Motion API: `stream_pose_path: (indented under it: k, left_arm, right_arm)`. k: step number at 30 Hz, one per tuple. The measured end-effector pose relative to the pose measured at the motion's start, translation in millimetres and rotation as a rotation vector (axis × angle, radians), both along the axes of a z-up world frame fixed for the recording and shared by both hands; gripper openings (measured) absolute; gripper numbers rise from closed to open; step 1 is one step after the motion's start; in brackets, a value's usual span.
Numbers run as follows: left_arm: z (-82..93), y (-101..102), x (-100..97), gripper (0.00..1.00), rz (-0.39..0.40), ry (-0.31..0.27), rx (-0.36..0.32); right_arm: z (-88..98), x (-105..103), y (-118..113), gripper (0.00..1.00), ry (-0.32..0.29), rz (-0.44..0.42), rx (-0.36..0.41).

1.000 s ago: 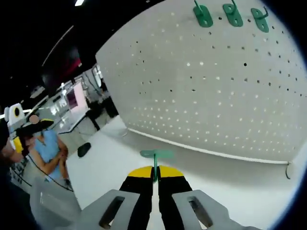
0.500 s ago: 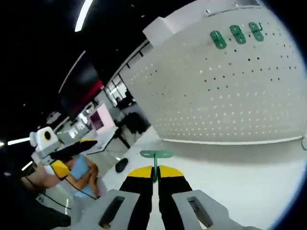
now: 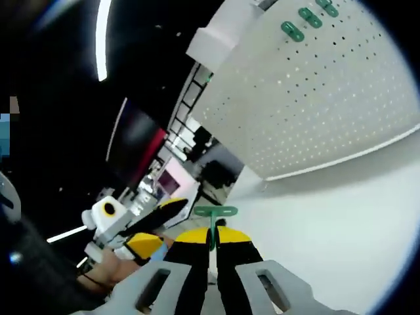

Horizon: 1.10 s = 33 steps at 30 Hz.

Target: Insert the hook assembly into the mounting plate slot until the hook locks in place.

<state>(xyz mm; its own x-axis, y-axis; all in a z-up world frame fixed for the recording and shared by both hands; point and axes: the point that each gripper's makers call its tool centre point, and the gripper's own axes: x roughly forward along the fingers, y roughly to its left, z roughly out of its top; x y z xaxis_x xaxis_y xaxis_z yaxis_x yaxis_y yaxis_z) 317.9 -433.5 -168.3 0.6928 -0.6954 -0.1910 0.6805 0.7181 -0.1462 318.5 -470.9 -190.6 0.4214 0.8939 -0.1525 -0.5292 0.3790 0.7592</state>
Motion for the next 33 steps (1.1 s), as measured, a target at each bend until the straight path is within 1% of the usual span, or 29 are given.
stream_pose_path:
  k: [5, 7, 8, 9, 11, 13, 14, 17, 22, 23, 25, 28, 30, 33]
  left_arm:
    - [0.6, -4, -0.4, 0.47, -0.02, 0.002, -0.011]
    - [2.6, -4, -0.9, 0.44, -0.028, -0.001, -0.019]
    - [3.4, -4, -1.5, 0.4, -0.034, -0.003, -0.022]
    - [4.3, -4, -2.5, 0.37, -0.042, -0.004, -0.028]
    - [5.8, -5, -4.0, 0.32, -0.056, -0.009, -0.036]
    - [6.9, -6, -5.2, 0.29, -0.066, -0.012, -0.043]
    - [7.4, -8, -6.7, 0.26, -0.078, -0.014, -0.045]
    - [8.3, -11, -10.0, 0.21, -0.099, -0.016, -0.053]
    - [9.8, -13, -11.7, 0.18, -0.109, -0.013, -0.08]
    - [10.2, -13, -11.4, 0.18, -0.108, -0.01, -0.086]
    - [11.5, -14, -12.0, 0.17, -0.113, -0.01, -0.088]
    - [14.2, -17, -14.4, 0.13, -0.129, -0.012, -0.093]
    - [15.9, -19, -17.1, 0.07, -0.151, -0.017, -0.097]
    - [16.7, -18, -16.7, 0.06, -0.144, -0.014, -0.108]
  right_arm:
    - [3.9, -9, 6, 0.01, 0.022, 0.033, 0.025]
    - [8.0, -14, 9, 0.01, 0.066, 0.048, 0.072]
    - [9.4, -15, 10, 0.01, 0.076, 0.047, 0.086]
    - [9.7, -16, 10, 0.01, 0.081, 0.055, 0.094]
    - [9.2, -19, 11, 0.01, 0.113, 0.079, 0.114]
    - [8.4, -20, 12, 0.01, 0.12, 0.084, 0.121]
    - [9.5, -23, 13, 0.01, 0.148, 0.096, 0.144]
    - [10.2, -24, 13, 0.0, 0.162, 0.109, 0.165]
    - [15.6, -26, 14, 0.0, 0.172, 0.131, 0.196]
    - [16.9, -28, 15, 0.0, 0.184, 0.139, 0.208]
    - [19.6, -29, 16, 0.0, 0.181, 0.147, 0.217]
    - [19.7, -32, 19, 0.0, 0.185, 0.167, 0.214]
    - [20.4, -33, 20, 0.0, 0.194, 0.175, 0.221]
    - [21.0, -34, 21, 0.0, 0.202, 0.181, 0.227]
